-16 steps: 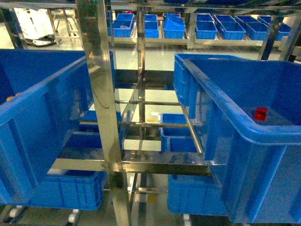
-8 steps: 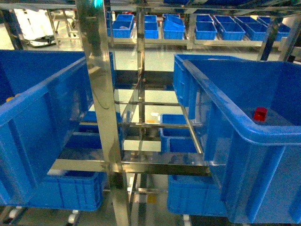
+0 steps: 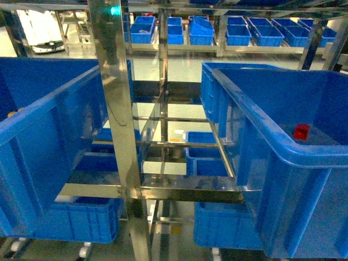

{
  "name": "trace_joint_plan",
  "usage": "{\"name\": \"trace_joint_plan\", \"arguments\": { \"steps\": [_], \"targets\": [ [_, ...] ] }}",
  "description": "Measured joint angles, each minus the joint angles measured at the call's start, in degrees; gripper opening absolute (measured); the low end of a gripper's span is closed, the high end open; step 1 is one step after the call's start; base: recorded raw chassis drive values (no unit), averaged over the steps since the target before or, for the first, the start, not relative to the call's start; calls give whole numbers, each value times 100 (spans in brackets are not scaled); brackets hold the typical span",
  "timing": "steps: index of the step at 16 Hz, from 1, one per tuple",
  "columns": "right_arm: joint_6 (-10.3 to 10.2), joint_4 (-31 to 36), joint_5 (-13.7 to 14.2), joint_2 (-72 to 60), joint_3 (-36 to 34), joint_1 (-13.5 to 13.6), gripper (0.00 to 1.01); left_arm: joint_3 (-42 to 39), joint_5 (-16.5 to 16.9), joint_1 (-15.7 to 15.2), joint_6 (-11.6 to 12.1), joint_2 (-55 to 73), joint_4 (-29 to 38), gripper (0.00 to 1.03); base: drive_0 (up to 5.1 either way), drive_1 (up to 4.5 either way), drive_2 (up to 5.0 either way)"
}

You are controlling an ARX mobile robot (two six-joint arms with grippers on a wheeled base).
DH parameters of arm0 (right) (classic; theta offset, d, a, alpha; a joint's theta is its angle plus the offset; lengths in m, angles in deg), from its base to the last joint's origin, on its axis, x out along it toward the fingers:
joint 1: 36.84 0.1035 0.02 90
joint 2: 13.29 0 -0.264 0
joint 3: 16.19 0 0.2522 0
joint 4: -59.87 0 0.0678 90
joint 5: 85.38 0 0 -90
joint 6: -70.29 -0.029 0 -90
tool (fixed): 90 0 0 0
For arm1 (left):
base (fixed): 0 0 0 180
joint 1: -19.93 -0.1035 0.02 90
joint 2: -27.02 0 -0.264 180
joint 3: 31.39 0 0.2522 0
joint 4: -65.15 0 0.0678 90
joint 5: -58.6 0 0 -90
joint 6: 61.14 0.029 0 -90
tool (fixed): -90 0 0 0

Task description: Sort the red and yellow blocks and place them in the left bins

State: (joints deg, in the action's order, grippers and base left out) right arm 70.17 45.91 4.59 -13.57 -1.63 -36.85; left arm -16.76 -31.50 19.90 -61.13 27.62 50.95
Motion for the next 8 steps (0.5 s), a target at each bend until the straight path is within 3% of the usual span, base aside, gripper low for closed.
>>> {"name": "trace_joint_plan", "arguments": {
  "steps": [4,8],
  "targets": [
    [-2,-9,2,0,0,0,100,0,4,0,0,-2,20,98,0,0,0],
    [0,-7,2,0,0,0,98,0,4,0,0,-2,20,98,0,0,0]
  ]
}}
